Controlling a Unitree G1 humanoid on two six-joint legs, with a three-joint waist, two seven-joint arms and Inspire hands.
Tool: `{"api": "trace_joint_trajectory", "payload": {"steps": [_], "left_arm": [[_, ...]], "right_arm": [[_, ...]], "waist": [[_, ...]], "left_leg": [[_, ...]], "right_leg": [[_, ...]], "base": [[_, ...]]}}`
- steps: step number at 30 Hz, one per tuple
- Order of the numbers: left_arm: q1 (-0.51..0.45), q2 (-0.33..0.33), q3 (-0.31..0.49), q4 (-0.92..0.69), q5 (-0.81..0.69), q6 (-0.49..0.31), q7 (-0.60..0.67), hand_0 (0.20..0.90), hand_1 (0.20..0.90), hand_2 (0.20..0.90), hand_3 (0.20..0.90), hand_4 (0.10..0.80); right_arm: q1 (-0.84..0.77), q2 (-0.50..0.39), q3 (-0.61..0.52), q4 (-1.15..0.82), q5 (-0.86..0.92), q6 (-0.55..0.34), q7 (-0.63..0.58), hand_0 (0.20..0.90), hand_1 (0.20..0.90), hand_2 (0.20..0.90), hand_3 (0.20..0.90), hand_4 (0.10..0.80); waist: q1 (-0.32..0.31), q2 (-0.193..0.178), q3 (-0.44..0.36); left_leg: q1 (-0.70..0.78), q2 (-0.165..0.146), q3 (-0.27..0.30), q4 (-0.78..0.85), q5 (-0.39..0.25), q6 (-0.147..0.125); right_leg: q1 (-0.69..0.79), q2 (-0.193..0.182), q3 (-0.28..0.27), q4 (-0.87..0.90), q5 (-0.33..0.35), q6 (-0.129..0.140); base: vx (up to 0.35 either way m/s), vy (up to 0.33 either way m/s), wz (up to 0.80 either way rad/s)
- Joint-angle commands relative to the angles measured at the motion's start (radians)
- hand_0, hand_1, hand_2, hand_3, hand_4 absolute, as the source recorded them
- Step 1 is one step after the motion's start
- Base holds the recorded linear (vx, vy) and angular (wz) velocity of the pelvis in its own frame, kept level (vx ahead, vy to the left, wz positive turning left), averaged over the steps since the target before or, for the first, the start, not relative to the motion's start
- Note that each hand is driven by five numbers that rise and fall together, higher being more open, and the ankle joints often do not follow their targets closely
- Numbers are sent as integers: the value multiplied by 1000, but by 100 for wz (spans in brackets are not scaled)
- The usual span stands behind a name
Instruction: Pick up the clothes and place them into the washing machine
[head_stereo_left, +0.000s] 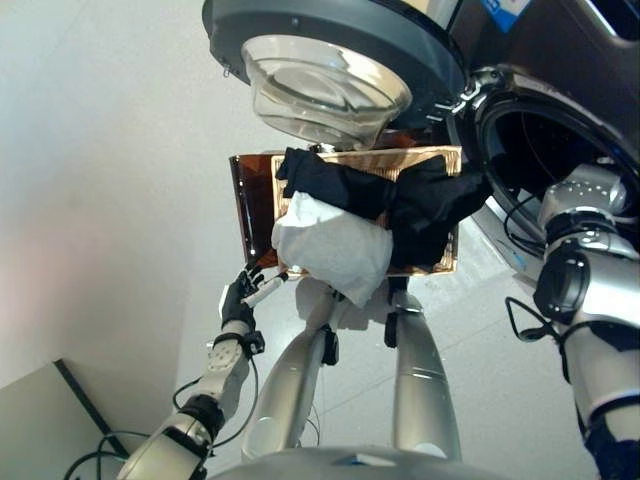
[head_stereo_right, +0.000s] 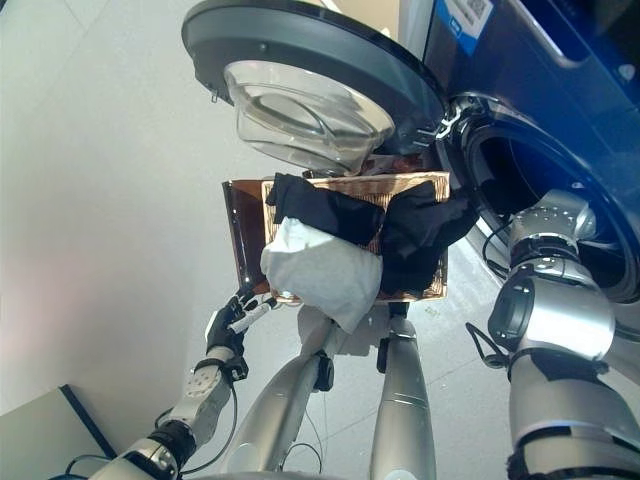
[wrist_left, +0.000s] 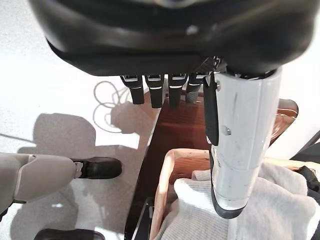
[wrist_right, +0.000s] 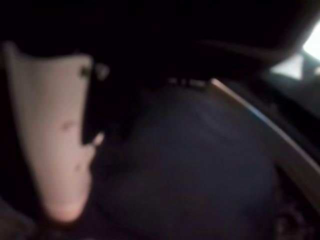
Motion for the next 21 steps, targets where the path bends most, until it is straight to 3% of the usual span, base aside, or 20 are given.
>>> {"api": "trace_joint_trajectory", "payload": {"steps": [1,10,21], "left_arm": [[22,37,25,41,-17,-43,18,900,900,900,900,800],[18,34,49,55,-19,-53,10,900,900,900,900,800],[4,14,99,95,-22,-67,6,900,900,900,900,800]], "right_arm": [[-37,-140,125,-13,-125,-3,46,900,900,900,900,800],[45,-54,159,-30,-209,45,79,900,900,900,900,800],[334,231,175,-133,-295,64,132,900,900,900,900,800]], "waist": [[-9,-31,-37],[-15,-50,-22],[-39,-110,-24]], "left_leg": [[31,-1,23,38,-91,-96],[32,0,29,59,-98,-91],[66,1,38,112,-131,-81]], "right_leg": [[129,-2,-5,-188,74,36],[142,-5,-8,-192,82,37],[222,-11,-15,-228,103,41]], "base": [[0,0,0],[-16,10,0],[0,3,0]]}}
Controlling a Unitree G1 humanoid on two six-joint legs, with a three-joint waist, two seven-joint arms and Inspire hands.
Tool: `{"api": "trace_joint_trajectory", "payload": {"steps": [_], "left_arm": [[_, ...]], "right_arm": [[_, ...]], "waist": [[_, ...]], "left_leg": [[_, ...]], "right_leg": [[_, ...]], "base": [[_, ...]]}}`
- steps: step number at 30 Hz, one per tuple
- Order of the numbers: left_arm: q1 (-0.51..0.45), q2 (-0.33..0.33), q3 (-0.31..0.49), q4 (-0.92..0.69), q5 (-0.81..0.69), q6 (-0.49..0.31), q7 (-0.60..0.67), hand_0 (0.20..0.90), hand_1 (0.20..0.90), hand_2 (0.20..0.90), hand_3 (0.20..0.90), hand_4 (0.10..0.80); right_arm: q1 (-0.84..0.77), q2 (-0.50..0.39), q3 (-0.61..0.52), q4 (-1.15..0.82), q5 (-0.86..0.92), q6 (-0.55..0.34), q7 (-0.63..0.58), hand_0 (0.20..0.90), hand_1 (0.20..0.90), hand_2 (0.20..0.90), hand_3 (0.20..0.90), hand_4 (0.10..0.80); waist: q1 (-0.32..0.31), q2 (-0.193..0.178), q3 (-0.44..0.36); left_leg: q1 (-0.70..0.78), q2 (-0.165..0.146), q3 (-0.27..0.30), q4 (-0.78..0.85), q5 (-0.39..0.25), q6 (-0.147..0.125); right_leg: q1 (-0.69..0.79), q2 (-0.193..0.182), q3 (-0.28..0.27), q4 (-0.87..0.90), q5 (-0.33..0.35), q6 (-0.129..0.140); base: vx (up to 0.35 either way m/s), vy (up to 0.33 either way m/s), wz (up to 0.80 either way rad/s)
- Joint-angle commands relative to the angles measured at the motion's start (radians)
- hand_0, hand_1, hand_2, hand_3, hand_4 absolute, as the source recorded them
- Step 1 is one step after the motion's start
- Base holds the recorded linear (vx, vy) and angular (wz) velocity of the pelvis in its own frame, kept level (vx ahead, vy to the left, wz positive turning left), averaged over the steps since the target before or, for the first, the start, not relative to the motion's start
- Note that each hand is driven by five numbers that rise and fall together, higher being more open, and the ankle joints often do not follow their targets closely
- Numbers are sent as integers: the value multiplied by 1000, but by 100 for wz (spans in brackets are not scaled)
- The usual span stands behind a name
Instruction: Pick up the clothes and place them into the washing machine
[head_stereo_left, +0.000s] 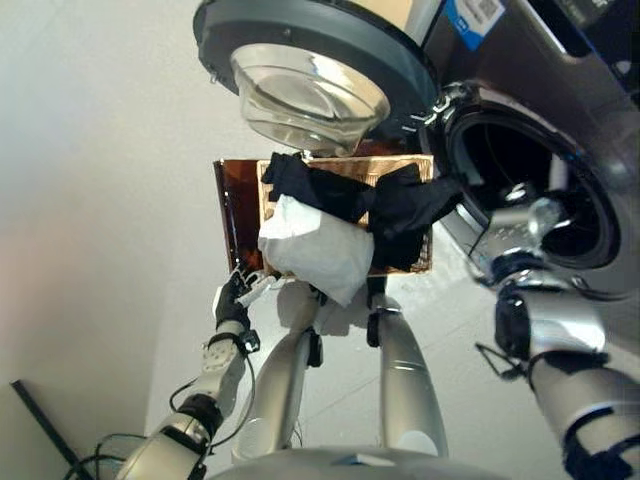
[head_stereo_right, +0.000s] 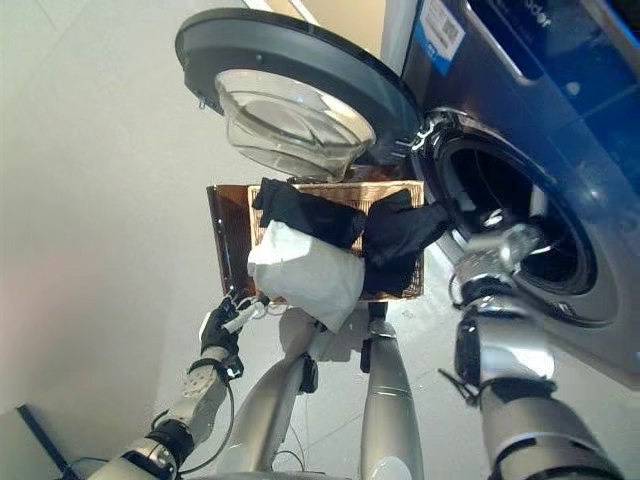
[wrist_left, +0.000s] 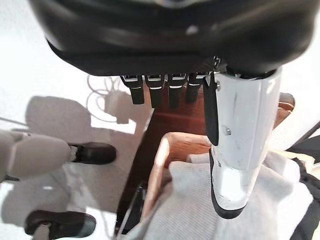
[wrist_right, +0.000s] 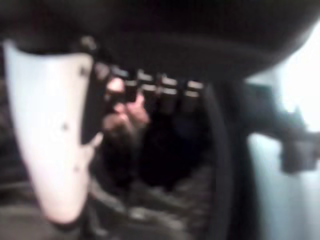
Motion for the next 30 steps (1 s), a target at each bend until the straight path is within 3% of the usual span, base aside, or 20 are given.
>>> {"api": "trace_joint_trajectory", "payload": {"steps": [1,12,16,22,25,26,27,30], "left_arm": [[7,17,58,73,-17,-63,12,900,900,900,900,800],[38,27,98,39,-2,-85,17,900,900,900,900,800],[49,30,106,14,18,-96,26,900,900,900,900,800],[48,29,115,16,39,-98,47,900,900,900,900,800],[47,24,116,10,60,-103,65,900,900,900,900,800],[46,22,121,7,80,-104,82,900,900,900,900,800],[46,22,121,6,80,-104,82,900,900,900,900,800],[28,19,138,30,118,-100,115,900,900,900,900,800]], "right_arm": [[77,-6,51,-29,-99,-33,30,900,900,900,900,800],[238,114,121,-172,-198,-31,61,900,900,900,900,800],[318,130,208,-282,-386,1,31,900,900,900,900,800],[374,162,282,-345,-521,31,3,900,900,900,900,800],[391,168,355,-379,-701,77,-39,900,900,900,900,800],[387,162,399,-382,-836,121,-74,900,900,900,900,800],[388,162,399,-382,-837,121,-74,900,900,900,900,800],[364,160,481,-400,-1093,219,-131,900,900,900,900,800]], "waist": [[14,-40,-57],[6,-74,-63],[0,-86,-63],[-2,-96,-59],[-1,-98,-57],[3,-98,-57],[3,-98,-57],[10,-98,-59]], "left_leg": [[-4,-2,45,95,-122,-91],[21,-2,59,126,-143,-83],[20,-1,62,129,-141,-79],[12,0,61,132,-135,-78],[6,1,59,133,-132,-77],[1,1,56,135,-130,-77],[1,1,56,135,-130,-77],[-7,-1,53,137,-128,-75]], "right_leg": [[137,-14,-9,-222,102,38],[197,-13,-4,-270,124,44],[196,-14,-3,-272,130,44],[192,-13,-8,-270,129,42],[186,-12,-11,-267,129,41],[181,-12,-12,-264,129,41],[181,-12,-12,-264,129,41],[173,-11,-13,-263,131,41]], "base": [[0,0,0],[-3,17,-5],[-5,6,-2],[0,0,0],[-7,-15,7],[-8,-14,7],[-6,-11,6],[1,-7,3]]}}
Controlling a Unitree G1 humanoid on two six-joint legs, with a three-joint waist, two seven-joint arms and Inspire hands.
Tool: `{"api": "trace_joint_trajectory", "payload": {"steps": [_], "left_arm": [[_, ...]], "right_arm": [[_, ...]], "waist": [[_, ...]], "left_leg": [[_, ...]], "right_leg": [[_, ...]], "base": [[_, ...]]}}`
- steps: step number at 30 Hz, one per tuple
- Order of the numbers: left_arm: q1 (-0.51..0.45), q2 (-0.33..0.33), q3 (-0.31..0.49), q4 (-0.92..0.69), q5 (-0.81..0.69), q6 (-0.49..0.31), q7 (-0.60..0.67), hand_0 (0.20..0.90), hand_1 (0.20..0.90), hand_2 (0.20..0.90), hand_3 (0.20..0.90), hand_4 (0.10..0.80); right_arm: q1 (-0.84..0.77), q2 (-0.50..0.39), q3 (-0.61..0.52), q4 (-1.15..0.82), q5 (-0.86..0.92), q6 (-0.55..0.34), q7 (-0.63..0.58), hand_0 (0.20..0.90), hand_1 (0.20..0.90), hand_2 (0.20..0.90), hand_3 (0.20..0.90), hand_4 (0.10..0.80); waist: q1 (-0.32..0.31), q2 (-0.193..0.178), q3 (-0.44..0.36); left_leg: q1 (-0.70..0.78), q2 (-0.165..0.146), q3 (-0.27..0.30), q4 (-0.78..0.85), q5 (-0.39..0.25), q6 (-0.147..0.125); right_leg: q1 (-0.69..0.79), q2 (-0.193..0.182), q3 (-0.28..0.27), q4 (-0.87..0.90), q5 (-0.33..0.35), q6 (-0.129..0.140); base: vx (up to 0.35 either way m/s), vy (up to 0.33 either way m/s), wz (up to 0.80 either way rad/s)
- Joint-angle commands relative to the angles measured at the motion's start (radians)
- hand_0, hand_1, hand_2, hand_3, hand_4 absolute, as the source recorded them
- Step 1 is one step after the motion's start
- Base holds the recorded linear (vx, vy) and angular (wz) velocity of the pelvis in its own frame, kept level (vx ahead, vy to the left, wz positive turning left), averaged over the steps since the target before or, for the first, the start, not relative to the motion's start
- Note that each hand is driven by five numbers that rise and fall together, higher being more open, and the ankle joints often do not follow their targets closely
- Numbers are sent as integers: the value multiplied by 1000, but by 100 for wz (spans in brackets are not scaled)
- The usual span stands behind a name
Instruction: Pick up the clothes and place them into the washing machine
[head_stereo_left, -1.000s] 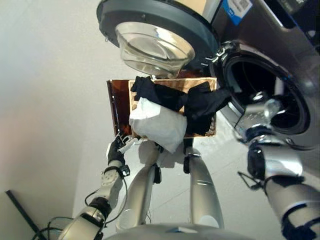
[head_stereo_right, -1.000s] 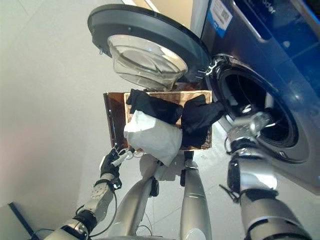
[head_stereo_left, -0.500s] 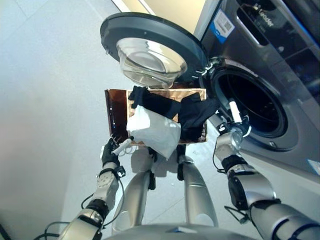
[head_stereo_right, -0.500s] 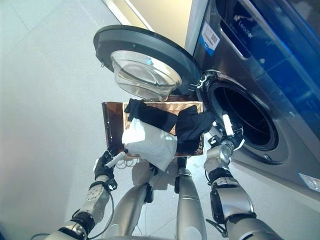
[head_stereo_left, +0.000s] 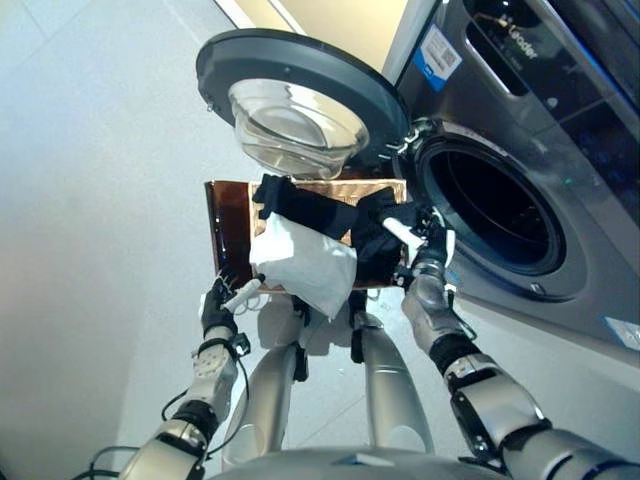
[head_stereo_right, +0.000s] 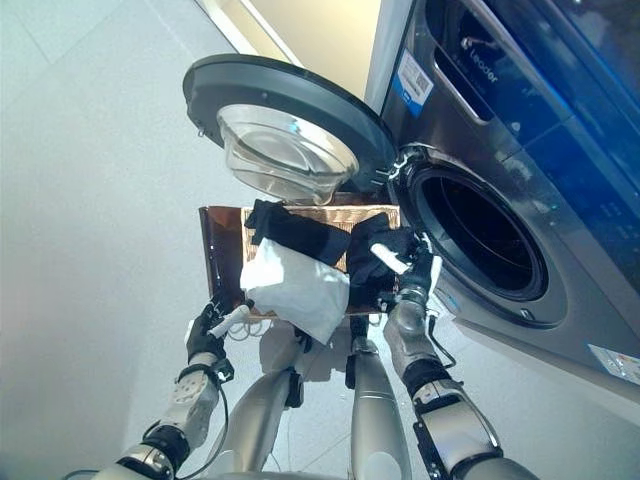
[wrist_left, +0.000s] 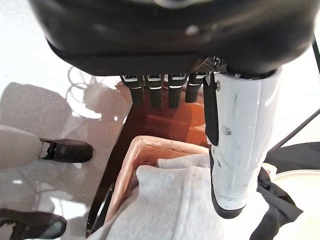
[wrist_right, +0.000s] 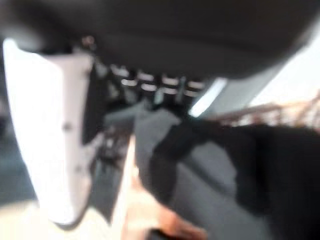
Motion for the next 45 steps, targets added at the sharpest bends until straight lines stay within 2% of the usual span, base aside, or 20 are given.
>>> {"api": "trace_joint_trajectory", "payload": {"steps": [1,4,17,27,37,45], "left_arm": [[1,20,49,16,53,-76,46,900,900,900,900,800],[-14,11,47,34,68,-70,63,900,900,900,900,800],[-25,10,15,-36,75,-48,80,900,900,900,900,800],[-23,28,-3,-86,90,-45,92,900,900,900,900,800],[-24,25,-5,-64,107,-46,116,900,900,900,900,800],[-27,26,-8,-79,108,-51,120,900,900,900,900,800]], "right_arm": [[-9,-16,36,-89,-233,29,-69,900,900,900,900,800],[-61,2,92,-38,-367,94,-98,900,900,900,900,800],[-214,41,175,131,-415,160,-113,900,900,900,900,800],[-304,11,162,220,-442,188,-163,900,900,900,900,800],[-286,-1,120,271,-451,199,-231,900,900,900,900,800],[-290,0,121,291,-452,199,-224,900,900,900,900,800]], "waist": [[29,-19,-23],[37,-12,-24],[66,11,0],[78,20,23],[71,20,21],[71,25,28]], "left_leg": [[-52,-8,31,113,-96,-84],[-60,-11,30,113,-95,-83],[-82,-17,29,109,-85,-84],[-105,-17,26,109,-78,-82],[-115,-18,30,116,-85,-80],[-126,-20,31,119,-86,-79]], "right_leg": [[92,-21,-22,-194,105,27],[83,-20,-23,-193,107,27],[54,-22,-23,-188,112,27],[26,-25,-26,-181,118,26],[12,-25,-24,-169,117,25],[-5,-26,-22,-159,117,24]], "base": [[0,0,0],[0,0,0],[0,0,0],[-3,3,1],[0,1,0],[0,0,0]]}}
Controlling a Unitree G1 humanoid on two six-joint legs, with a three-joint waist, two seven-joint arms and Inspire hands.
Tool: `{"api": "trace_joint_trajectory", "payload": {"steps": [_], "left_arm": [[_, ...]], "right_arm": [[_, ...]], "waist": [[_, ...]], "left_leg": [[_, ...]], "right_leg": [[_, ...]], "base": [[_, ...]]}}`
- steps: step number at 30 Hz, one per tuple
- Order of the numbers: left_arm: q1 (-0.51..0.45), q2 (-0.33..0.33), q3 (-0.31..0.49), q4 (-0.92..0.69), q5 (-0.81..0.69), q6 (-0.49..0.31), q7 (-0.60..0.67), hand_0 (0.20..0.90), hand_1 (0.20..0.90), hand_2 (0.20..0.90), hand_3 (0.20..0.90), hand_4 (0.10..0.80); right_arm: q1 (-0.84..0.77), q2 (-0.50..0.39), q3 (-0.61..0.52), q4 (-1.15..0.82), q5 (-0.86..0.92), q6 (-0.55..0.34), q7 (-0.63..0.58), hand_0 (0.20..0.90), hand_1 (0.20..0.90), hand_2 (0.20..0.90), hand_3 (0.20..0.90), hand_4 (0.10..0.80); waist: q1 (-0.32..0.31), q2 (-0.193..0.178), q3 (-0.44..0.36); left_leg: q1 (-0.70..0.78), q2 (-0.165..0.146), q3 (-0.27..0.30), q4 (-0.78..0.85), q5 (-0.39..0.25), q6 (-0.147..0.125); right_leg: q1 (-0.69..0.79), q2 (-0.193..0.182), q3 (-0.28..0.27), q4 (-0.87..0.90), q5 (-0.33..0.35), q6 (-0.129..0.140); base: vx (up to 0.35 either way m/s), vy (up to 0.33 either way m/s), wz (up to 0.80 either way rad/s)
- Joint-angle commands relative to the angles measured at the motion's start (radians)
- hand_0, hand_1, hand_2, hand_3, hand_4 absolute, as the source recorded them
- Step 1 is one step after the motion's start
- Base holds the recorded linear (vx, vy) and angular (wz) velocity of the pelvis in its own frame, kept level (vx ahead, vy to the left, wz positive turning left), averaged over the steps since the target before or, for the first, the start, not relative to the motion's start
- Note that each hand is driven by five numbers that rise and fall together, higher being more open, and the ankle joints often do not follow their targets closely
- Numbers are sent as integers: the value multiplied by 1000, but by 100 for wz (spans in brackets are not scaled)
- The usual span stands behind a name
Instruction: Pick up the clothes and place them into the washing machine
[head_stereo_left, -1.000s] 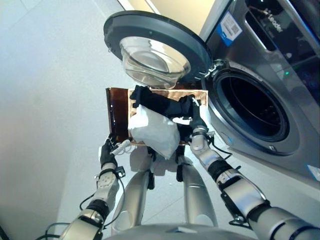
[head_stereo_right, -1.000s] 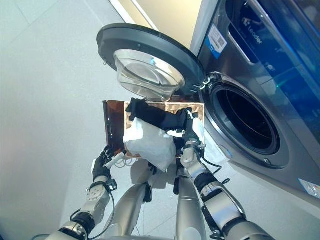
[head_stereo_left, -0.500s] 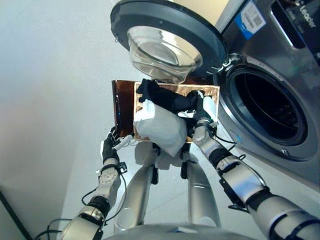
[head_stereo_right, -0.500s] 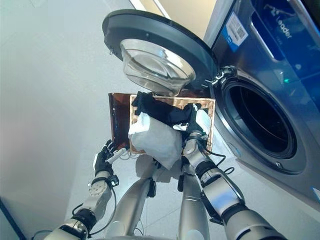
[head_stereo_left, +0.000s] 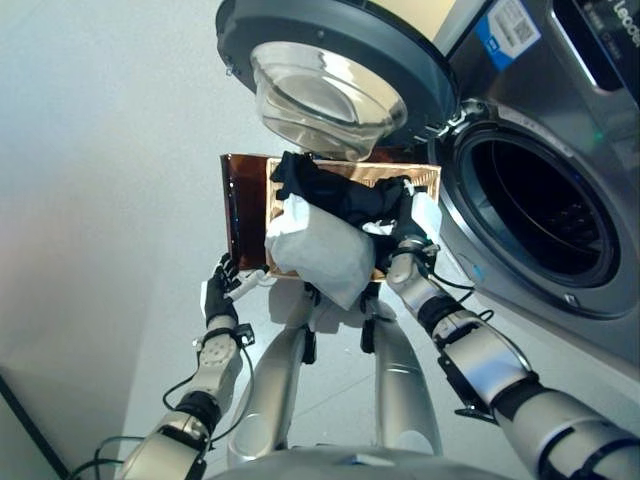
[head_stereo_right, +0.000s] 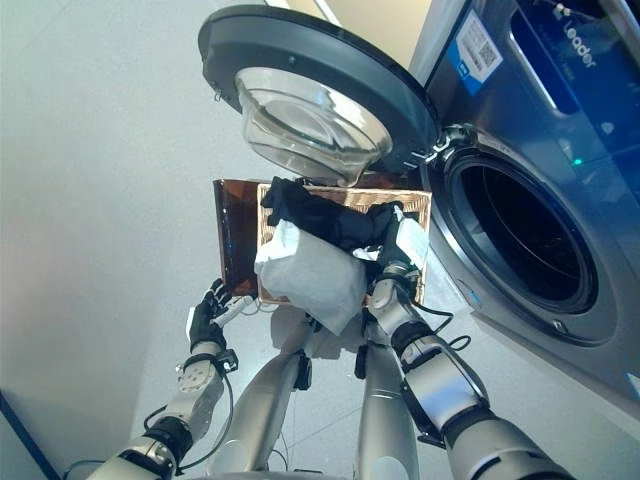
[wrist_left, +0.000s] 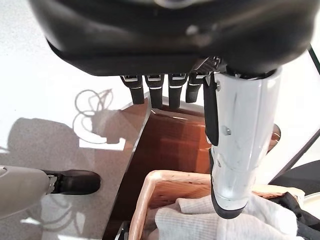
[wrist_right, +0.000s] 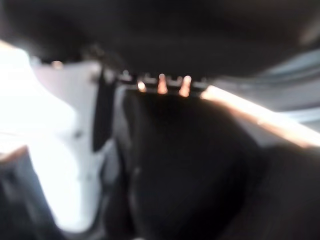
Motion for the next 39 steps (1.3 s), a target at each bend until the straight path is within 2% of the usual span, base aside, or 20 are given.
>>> {"api": "trace_joint_trajectory", "payload": {"steps": [1,21,27,37,38,39], "left_arm": [[3,29,13,-37,15,-56,34,900,900,900,900,800],[11,59,-22,-117,7,-54,39,900,900,900,900,800],[40,91,-35,-219,0,-54,12,900,900,900,900,800],[43,104,-29,-233,-2,-39,-16,900,900,900,900,800],[45,106,-25,-237,-1,-38,-19,900,900,900,900,800],[47,108,-21,-242,0,-37,-20,900,900,900,900,800]], "right_arm": [[-29,-14,-2,15,-15,-22,-52,900,900,900,900,800],[-142,-51,-26,130,43,-9,-104,900,900,900,900,800],[-240,-92,-30,201,90,-9,-82,900,900,900,900,800],[-307,-102,0,243,111,-3,-15,900,900,900,900,800],[-311,-102,1,244,115,-5,-8,776,776,776,776,712],[-315,-100,5,245,117,-7,-1,549,549,549,549,549]], "waist": [[0,-5,-21],[17,29,32],[35,54,48],[35,52,57],[35,51,58],[35,51,59]], "left_leg": [[-75,-21,49,112,-83,-74],[-158,-28,53,133,-72,-73],[-195,-27,53,134,-64,-72],[-214,-27,49,148,-86,-78],[-217,-28,49,148,-86,-78],[-221,-27,50,149,-85,-78]], "right_leg": [[31,-25,-1,-151,116,33],[-66,-30,3,-99,116,27],[-114,-33,4,-77,113,24],[-139,-33,12,-47,90,27],[-143,-33,12,-46,90,27],[-148,-33,12,-42,89,26]], "base": [[0,0,0],[0,0,0],[0,0,0],[19,-1,0],[0,0,0],[0,0,0]]}}
